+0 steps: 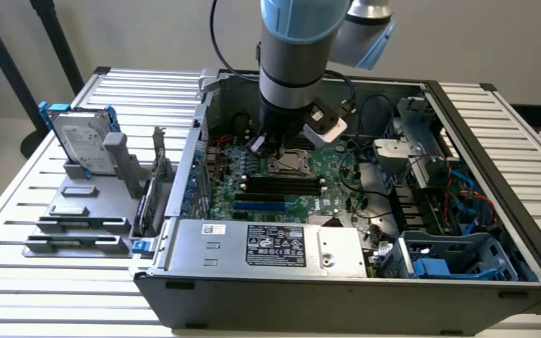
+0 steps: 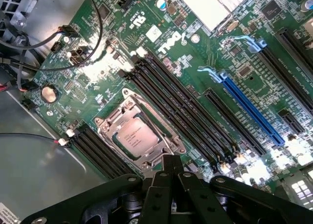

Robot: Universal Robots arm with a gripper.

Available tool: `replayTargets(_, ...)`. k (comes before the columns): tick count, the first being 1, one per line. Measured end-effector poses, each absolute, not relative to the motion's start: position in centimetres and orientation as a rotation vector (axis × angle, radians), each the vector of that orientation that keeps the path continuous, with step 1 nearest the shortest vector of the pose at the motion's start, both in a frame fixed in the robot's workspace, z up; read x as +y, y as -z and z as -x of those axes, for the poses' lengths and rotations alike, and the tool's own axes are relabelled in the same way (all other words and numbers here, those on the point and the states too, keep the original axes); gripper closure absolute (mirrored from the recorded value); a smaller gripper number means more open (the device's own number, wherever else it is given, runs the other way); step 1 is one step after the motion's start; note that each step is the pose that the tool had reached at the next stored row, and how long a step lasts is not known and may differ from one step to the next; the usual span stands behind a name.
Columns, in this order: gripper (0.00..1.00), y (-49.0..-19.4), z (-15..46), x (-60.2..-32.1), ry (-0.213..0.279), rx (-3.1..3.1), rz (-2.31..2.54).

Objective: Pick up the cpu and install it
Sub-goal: 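Install the first cpu locking lever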

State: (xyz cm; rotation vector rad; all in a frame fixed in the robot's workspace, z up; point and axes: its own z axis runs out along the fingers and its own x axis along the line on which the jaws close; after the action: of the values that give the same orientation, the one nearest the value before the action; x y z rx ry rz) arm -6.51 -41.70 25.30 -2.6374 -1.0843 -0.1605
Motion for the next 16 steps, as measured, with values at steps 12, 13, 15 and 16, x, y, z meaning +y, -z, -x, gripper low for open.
replayTargets(12,0.89,-25.08,7.11,-41.99,0.162,-1.072,2.643)
replayTargets(13,0.89,-25.07,7.12,-42.05,0.162,-1.071,2.644)
replayTargets(15,0.89,-25.00,7.12,-42.10,0.162,-1.070,2.644)
replayTargets(16,0.89,-24.93,7.12,-42.11,0.162,-1.070,2.645)
